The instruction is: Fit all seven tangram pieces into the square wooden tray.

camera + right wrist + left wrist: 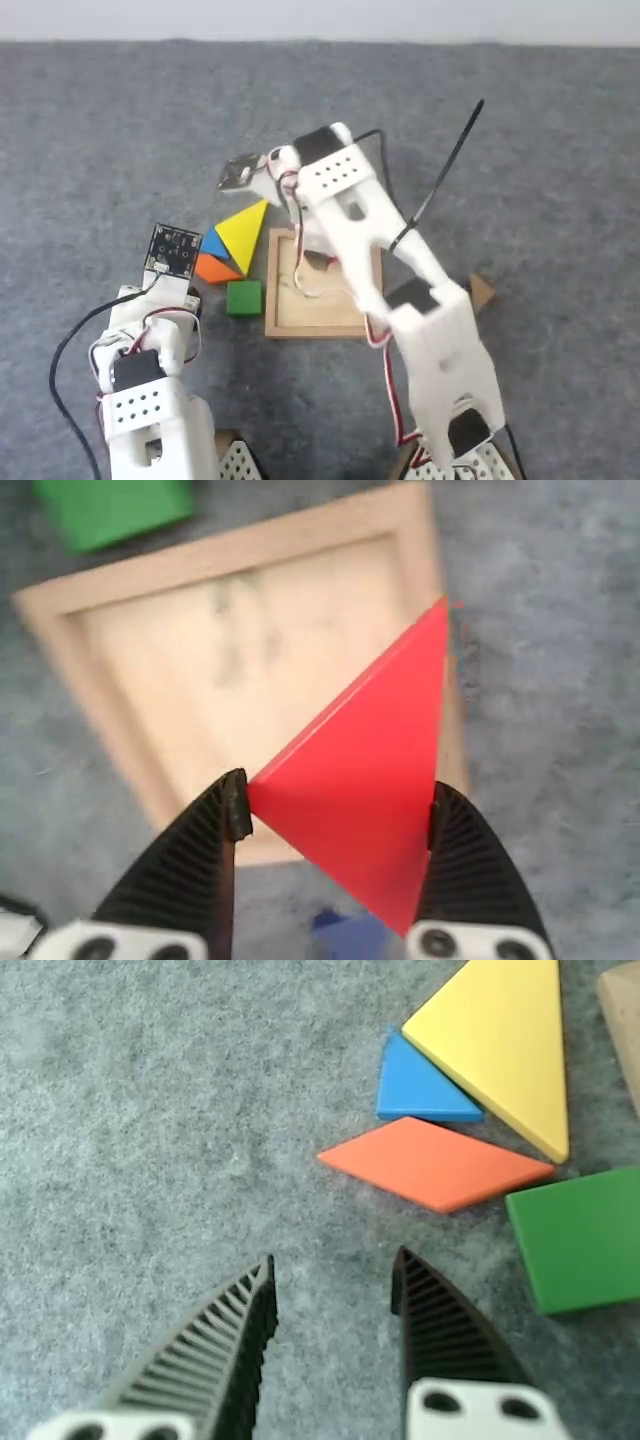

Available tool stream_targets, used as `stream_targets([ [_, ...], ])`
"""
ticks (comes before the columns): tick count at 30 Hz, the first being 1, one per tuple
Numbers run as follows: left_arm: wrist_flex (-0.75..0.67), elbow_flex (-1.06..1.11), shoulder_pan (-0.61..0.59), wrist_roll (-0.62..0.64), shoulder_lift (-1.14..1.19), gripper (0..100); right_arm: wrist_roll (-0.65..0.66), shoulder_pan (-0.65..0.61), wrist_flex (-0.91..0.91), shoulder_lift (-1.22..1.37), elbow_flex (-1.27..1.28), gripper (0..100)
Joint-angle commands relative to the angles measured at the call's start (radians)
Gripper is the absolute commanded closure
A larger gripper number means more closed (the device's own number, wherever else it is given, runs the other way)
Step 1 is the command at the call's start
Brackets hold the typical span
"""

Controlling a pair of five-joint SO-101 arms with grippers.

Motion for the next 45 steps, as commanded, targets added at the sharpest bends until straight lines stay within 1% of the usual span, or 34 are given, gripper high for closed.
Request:
stream_targets([
  [1, -0.025, -0.012, 0.006, -0.011, -0.023, 82, 0.023, -0.067, 0.030, -0.236, 0.144, 90.5],
  [3, -0.023, -0.012, 0.006, -0.011, -0.023, 82, 0.031, -0.084, -0.015, -0.315, 0.244, 90.5],
  [7, -0.023, -0.012, 0.006, -0.011, -0.023, 82, 0.037, -0.081, -0.211, -0.387, 0.466, 90.2],
  [10, -0.023, -0.012, 0.006, -0.011, -0.023, 82, 0.100, -0.079, -0.340, -0.386, 0.589, 90.2],
  [14, -0.023, -0.012, 0.006, -0.011, -0.023, 82, 0.164, -0.042, -0.498, -0.386, 0.674, 90.1],
  [19, -0.023, -0.012, 0.006, -0.011, -0.023, 82, 0.227, -0.016, -0.545, -0.384, 0.694, 90.0],
  [27, -0.023, -0.012, 0.006, -0.011, -0.023, 82, 0.215, -0.016, -0.584, -0.311, 0.678, 89.9],
  [30, -0.023, -0.012, 0.006, -0.011, -0.023, 82, 0.155, -0.012, -0.575, -0.269, 0.623, 89.4],
  [33, -0.023, -0.012, 0.006, -0.011, -0.023, 82, 0.150, 0.002, -0.536, -0.239, 0.574, 83.1],
  [37, -0.023, -0.012, 0.006, -0.011, -0.023, 82, 0.166, 0.004, -0.516, -0.223, 0.560, 67.7],
  [40, -0.023, -0.012, 0.006, -0.011, -0.023, 82, 0.161, 0.007, -0.516, -0.225, 0.560, 58.9],
  [42, -0.023, -0.012, 0.006, -0.011, -0.023, 82, 0.161, 0.007, -0.516, -0.228, 0.560, 56.2],
  [45, -0.023, -0.012, 0.006, -0.011, -0.023, 82, 0.160, 0.007, -0.515, -0.268, 0.566, 55.5],
])
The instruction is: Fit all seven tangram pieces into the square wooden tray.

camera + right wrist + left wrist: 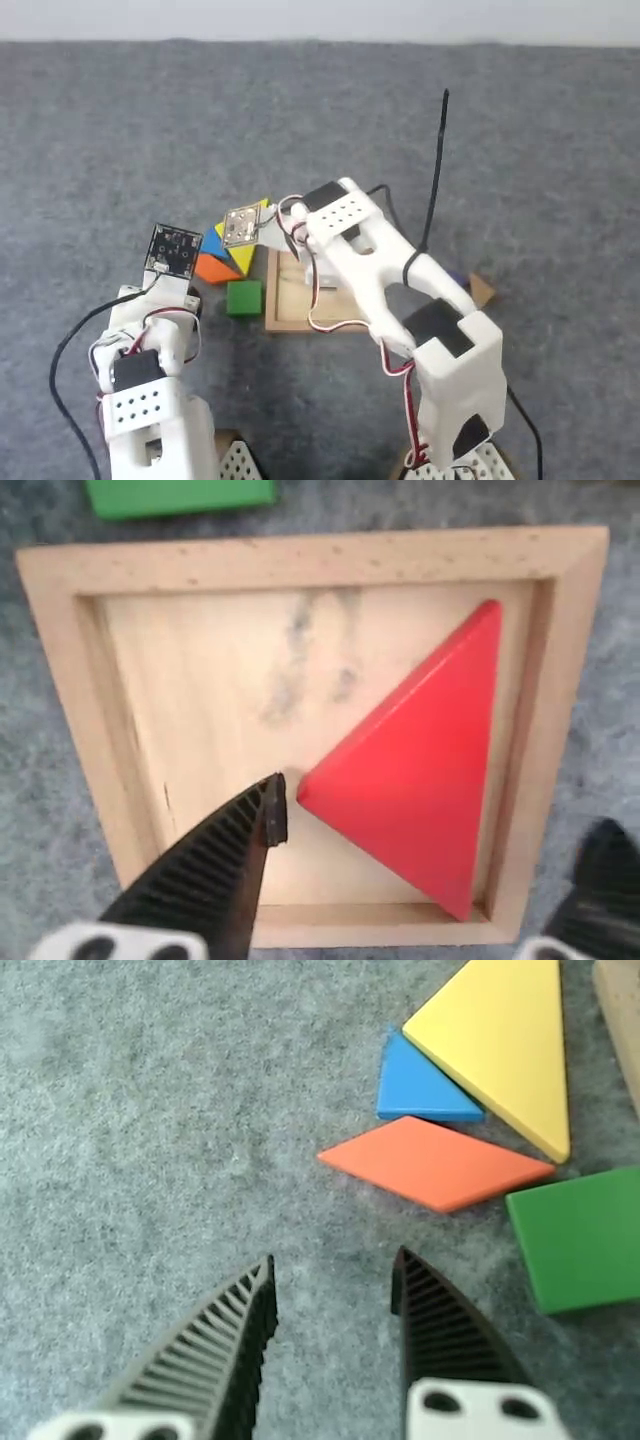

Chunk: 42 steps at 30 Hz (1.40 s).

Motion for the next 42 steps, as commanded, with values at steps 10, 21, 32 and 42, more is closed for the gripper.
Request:
stream_targets([
  [10, -0.023, -0.012, 0.008, -0.011, -0.023, 82, -0.055, 0.015, 0.022, -0.325, 0.115, 55.8],
  [21, -0.023, -0.012, 0.008, -0.011, -0.023, 82, -0.216, 0.016, -0.059, -0.262, 0.229, 97.8],
  [32, -0.023, -0.012, 0.006, -0.011, -0.023, 82, -0.196, 0.016, -0.048, -0.094, 0.097, 95.6],
  [42, -0.023, -0.012, 0.006, -0.011, -0.023, 82, -0.196, 0.031, -0.151, -0.096, 0.089, 95.6],
])
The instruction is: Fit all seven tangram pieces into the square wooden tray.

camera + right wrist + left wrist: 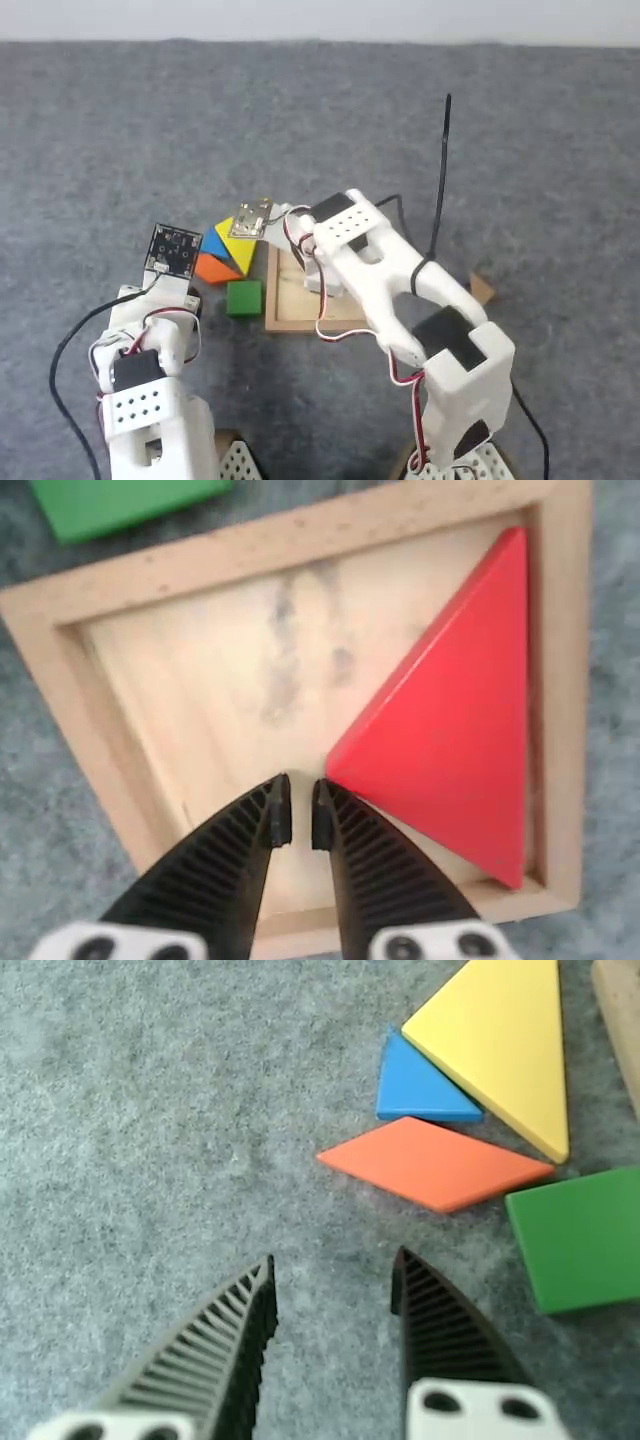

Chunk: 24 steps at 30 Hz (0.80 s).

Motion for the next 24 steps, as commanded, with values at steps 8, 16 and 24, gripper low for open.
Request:
stream_targets([
  [8, -0.023, -0.012, 0.005, -0.011, -0.023, 82, 0.006, 0.065, -0.067, -0.062, -0.052, 95.4],
  [16, -0.029, -0.010, 0.008, -0.008, -0.023, 82, 0.006, 0.111, 0.081, -0.456, 0.048, 95.4],
  [24, -0.031, 0.047, 0.002, -0.011, -0.023, 82, 0.000, 0.214, 0.047, -0.855, 0.368, 95.4],
])
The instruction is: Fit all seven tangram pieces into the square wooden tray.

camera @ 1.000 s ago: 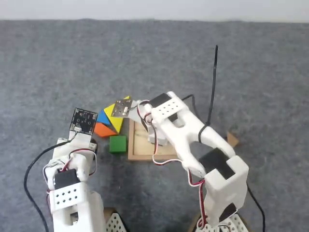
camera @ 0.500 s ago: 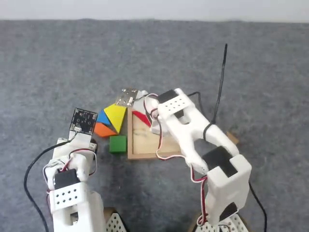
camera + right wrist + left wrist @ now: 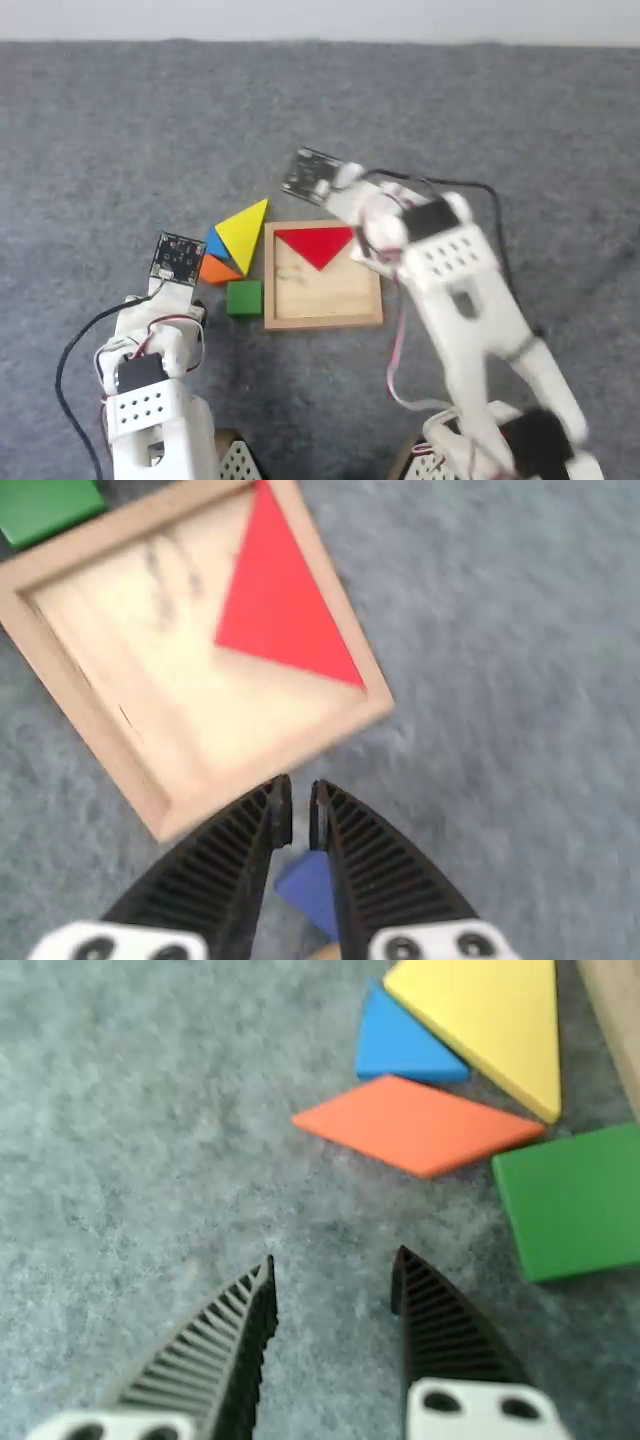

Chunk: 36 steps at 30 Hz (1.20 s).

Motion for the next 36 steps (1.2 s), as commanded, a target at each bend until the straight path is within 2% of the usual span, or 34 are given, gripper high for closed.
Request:
stream_targets([
  [1, -0.029, -0.013, 0.002, -0.011, -0.023, 82, -0.018, 0.024, -0.044, -0.202, 0.144, 95.4],
  [7, -0.029, -0.013, 0.002, -0.011, -0.023, 82, -0.226, 0.093, -0.311, -0.469, 0.445, 95.4],
  [12, -0.029, -0.013, 0.002, -0.011, -0.023, 82, -0.305, 0.113, -0.427, -0.599, 0.578, 95.4],
  [21, -0.029, -0.013, 0.002, -0.011, -0.023, 82, -0.322, 0.199, -0.521, -0.553, 0.614, 95.7],
  [36, -0.029, -0.013, 0.002, -0.011, -0.023, 82, -0.322, 0.183, -0.524, -0.527, 0.614, 95.7],
])
